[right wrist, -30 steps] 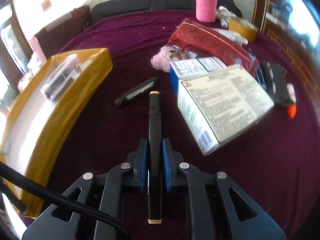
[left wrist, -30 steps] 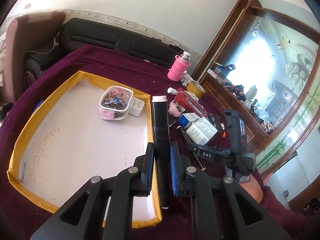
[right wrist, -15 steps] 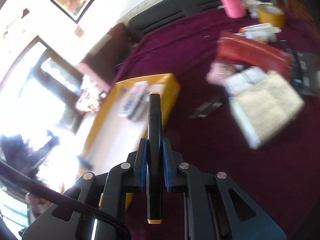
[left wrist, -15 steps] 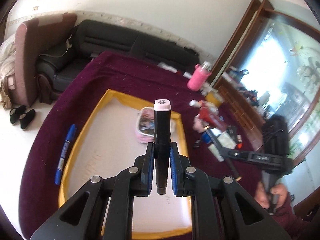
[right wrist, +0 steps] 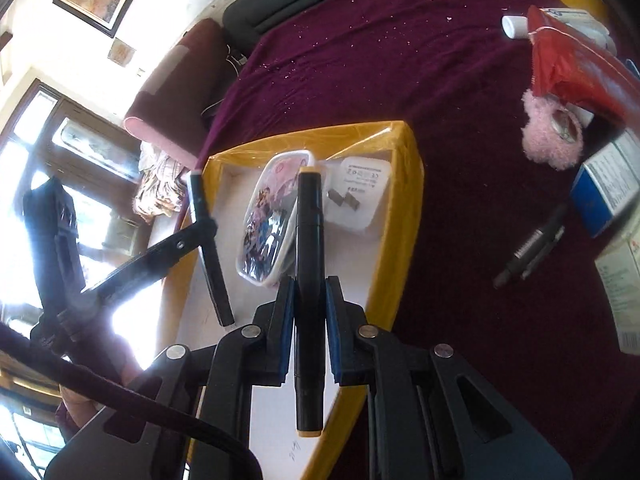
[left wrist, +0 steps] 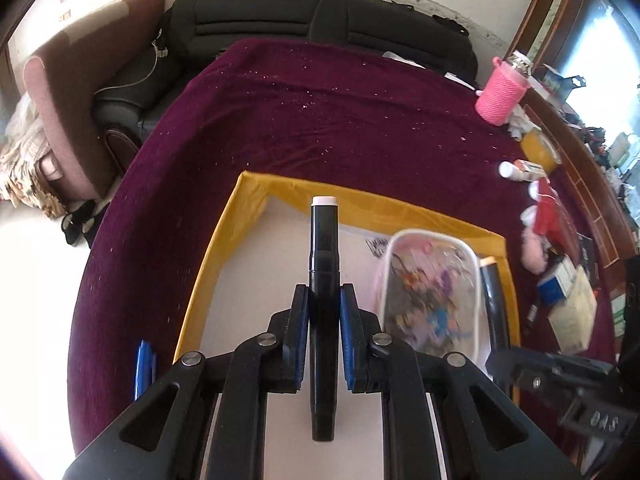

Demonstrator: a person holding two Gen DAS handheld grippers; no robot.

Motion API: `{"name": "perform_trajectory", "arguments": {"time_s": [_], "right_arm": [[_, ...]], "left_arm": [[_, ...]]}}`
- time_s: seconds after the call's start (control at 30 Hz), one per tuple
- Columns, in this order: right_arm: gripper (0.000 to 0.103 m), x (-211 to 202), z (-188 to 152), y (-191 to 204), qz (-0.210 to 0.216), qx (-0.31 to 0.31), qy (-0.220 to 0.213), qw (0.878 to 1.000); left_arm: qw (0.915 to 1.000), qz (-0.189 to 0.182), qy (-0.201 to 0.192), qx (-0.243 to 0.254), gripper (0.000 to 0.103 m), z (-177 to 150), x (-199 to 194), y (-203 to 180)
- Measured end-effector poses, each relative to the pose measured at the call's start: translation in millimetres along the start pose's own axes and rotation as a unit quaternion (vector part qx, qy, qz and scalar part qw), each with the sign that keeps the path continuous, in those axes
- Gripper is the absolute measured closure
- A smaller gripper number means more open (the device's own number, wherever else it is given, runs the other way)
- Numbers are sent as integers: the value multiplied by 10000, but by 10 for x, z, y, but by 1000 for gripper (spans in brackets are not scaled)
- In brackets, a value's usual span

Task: Organize objects
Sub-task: 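Lay the black marker in the tray while the right gripper places another marker, then grasp a black pen from the pile with the left gripper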

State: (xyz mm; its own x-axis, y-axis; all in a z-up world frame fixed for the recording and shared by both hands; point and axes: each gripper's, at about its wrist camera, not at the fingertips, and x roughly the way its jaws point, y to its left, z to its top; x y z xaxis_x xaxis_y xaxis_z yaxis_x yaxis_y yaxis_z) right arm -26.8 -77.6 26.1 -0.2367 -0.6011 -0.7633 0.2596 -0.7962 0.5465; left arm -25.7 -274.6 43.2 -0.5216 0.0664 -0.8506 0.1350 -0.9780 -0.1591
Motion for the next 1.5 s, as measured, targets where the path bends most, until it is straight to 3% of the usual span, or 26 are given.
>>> {"name": "perform_trajectory", "arguments": {"time_s": [0.13, 0.2, 0.27, 0.3, 0.43, 0.53, 0.6, 0.7, 0.77, 0.8, 0.87, 0.9, 0.93, 0.97, 1.0, 1.03, 1.07, 1.13, 1.23, 1.3, 1.4, 1.5], "right_arm": [[90, 188, 96, 101, -39, -124, 122, 9998], [90, 272, 140, 147, -114, -234, 179, 9995], [90, 358, 193, 196, -196, -374, 291, 9987], [88, 363, 218, 225, -289, -444, 269, 9982], [75, 379, 328, 229, -502, -520, 279, 9970], [68, 174, 357, 215, -304, -522, 110, 9981], [68, -110, 304, 190, -269, -683, -126, 9972], [67, -599, 249, 185, -591, -1091, -717, 9897], [60, -998, 186, 178, -953, -1451, -1304, 9762], [50, -1186, 145, 181, -1261, -1660, -1685, 9634], [23, -1526, -6, 142, -2030, -2059, -2564, 9223], [10, -1620, -90, 95, -2397, -2251, -3002, 8954], [5, -1700, -161, 14, -2612, -2390, -3281, 8758], [3, -1730, -195, -114, -2785, -2404, -3393, 8658], [1, -1720, -168, -266, -2938, -2209, -3261, 8709], [1, -1688, -97, -501, -2895, -1811, -2858, 8954], [1, -1660, -54, -728, -2597, -1462, -2541, 9201], [1, -1611, -23, -1064, -2161, -955, -2374, 9422], [1, -1524, -9, -1458, -2174, -506, -2388, 9451], [1, -1501, -14, -1648, -2117, -346, -2403, 9467], [1, -1581, -82, -1859, -1987, -211, -2457, 9485], [1, -1640, -115, -1980, -1842, -103, -2612, 9475]], "left_arm": [[9998, 75, -74, -166, 91, 54, 88, 50], [9989, -135, -71, -443, 88, 9, 53, 141], [9972, -216, -114, -713, 66, -13, 5, 212], [9965, -189, -209, -788, 62, -40, -44, 232], [9936, -119, -709, -867, 58, -178, -323, 236], [9909, -89, -1045, -843, 46, -297, -550, 172], [9900, -41, -1226, -693, 46, -356, -692, 77], [9887, -58, -1438, -410, 46, -433, -892, -134], [9874, -196, -1559, -183, 41, -489, -1023, -320], [9866, -279, -1607, -34, 39, -528, -1081, -444], [9854, -450, -1635, 180, 33, -579, -1149, -634], [9849, -576, -1600, 312, 33, -615, -1150, -755], [9849, -670, -1542, 409, 33, -630, -1146, -857], [9848, -816, -1435, 535, 33, -675, -1105, -1012], [9844, -922, -1366, 608, 33, -702, -1075, -1109], [9838, -1031, -1285, 707, 33, -737, -1025, -1237], [9835, -1060, -1201, 841, 33, -772, -954, -1389], [9850, -918, -1061, 1000, 33, -820, -822, -1613], [9854, -740, -824, 1297, 33, -848, -571, -1907], [9824, -287, -713, 1700, 33, -845, -374, -2098], [9761, 93, -531, 2103, 33, -834, -148, -2260], [9756, 250, -314, 2160, 34, -755, 56, -2313]]}}
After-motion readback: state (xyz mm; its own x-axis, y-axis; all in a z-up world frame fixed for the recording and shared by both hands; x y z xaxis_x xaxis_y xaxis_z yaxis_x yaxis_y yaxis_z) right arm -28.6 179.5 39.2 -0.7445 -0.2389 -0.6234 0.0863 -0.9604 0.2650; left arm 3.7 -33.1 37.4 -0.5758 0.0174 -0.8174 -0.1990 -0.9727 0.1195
